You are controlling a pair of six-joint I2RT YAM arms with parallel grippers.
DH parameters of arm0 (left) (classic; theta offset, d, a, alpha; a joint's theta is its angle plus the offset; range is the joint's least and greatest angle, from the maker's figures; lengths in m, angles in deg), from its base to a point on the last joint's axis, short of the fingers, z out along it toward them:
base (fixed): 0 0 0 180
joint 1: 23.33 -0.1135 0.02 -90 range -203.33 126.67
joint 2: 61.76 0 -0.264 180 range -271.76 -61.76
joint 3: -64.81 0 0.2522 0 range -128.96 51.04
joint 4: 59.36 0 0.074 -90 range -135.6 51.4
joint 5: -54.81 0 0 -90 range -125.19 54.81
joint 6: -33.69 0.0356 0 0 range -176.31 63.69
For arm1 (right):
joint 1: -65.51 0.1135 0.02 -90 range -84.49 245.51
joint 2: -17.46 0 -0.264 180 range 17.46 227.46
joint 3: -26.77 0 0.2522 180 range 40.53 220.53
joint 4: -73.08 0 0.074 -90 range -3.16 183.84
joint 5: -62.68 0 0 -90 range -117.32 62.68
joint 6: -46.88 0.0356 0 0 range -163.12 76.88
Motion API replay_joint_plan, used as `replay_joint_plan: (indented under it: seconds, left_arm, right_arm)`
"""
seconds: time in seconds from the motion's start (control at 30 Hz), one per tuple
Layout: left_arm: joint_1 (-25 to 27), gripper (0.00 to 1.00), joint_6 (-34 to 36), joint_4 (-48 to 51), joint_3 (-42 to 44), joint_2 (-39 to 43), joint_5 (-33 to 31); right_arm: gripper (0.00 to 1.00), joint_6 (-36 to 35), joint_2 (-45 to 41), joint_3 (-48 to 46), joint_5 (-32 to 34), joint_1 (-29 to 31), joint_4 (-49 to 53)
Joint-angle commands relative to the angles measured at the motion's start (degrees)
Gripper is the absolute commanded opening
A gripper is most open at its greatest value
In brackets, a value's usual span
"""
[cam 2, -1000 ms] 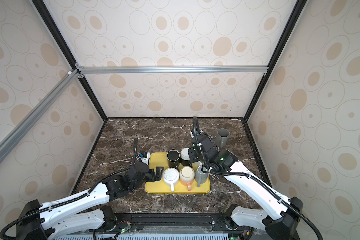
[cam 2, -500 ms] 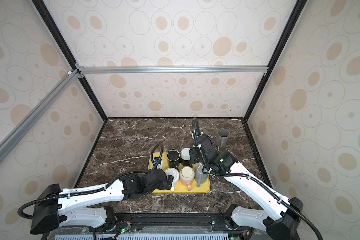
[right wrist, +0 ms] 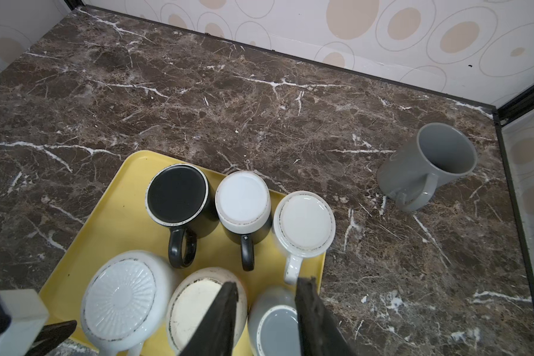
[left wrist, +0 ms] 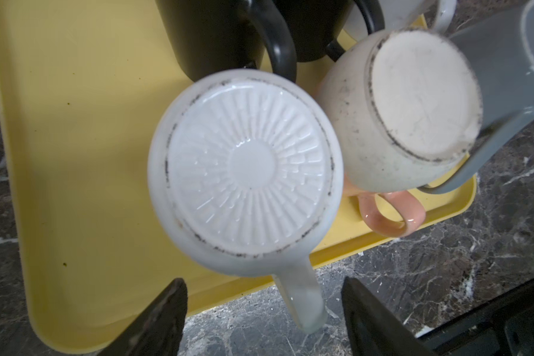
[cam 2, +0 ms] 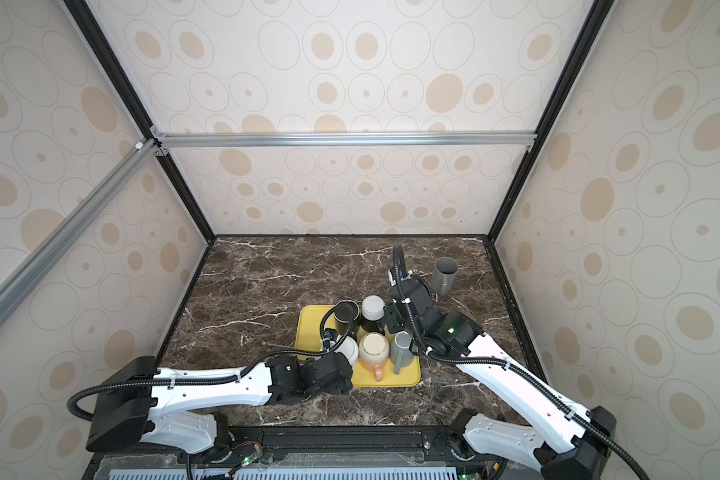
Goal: Turn the mug right side up
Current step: 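Move left gripper down to the upside-down white ribbed mug while right gripper moves over tray, then close left gripper on the white mug's handle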
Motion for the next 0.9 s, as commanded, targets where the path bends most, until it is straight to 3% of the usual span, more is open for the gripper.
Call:
replay_joint_plan:
  seconds: [0.0,0.63,0.87]
  left_arm:
    - [0.5,0.79,-0.6,-0.4,-1.7,-1.4,-0.9]
    - [0.0,0.77,-3.7,5.3,2.9,2.2,-5.1]
    - [-0.1,0.75,-0.5,3.1,1.0,0.4,-4.8]
  right_arm:
    - [0.35,-0.3,-1.5,-0.9,1.0,0.2,-0.6]
    - [0.34,0.7,0.8,-1.3,-0.9,0.3,-2.1]
    - [0.34,1.0,1.2,-1.5,-1.2,0.2,-2.1]
